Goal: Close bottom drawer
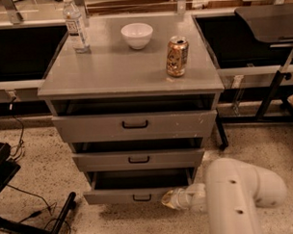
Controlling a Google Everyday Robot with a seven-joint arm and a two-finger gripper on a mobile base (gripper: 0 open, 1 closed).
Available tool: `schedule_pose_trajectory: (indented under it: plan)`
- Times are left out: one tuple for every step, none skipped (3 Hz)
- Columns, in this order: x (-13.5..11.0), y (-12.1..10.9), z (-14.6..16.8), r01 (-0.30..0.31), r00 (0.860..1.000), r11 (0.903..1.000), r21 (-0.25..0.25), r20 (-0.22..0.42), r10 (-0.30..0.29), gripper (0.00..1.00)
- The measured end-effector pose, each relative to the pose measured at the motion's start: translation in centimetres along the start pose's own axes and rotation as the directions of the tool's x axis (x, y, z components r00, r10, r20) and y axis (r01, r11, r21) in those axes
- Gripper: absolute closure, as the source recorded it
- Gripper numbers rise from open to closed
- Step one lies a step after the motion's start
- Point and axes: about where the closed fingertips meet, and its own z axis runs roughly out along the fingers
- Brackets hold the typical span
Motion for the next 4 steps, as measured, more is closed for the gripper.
schedule_pose_trajectory:
  plan:
    - [-0.31,-0.9,0.18,0.007,1.0,1.0,0.005,0.004,-0.007,0.82]
    - [-0.31,-0.89,0.19,0.007,1.0,1.0,0.005,0.004,-0.007,0.59]
    - [-0.31,-0.89,0.19,0.007,1.0,1.0,0.005,0.004,-0.007,0.36]
    - [-0.32,-0.89,0.19,0.007,1.0,1.0,0.005,0.004,-0.007,0.13]
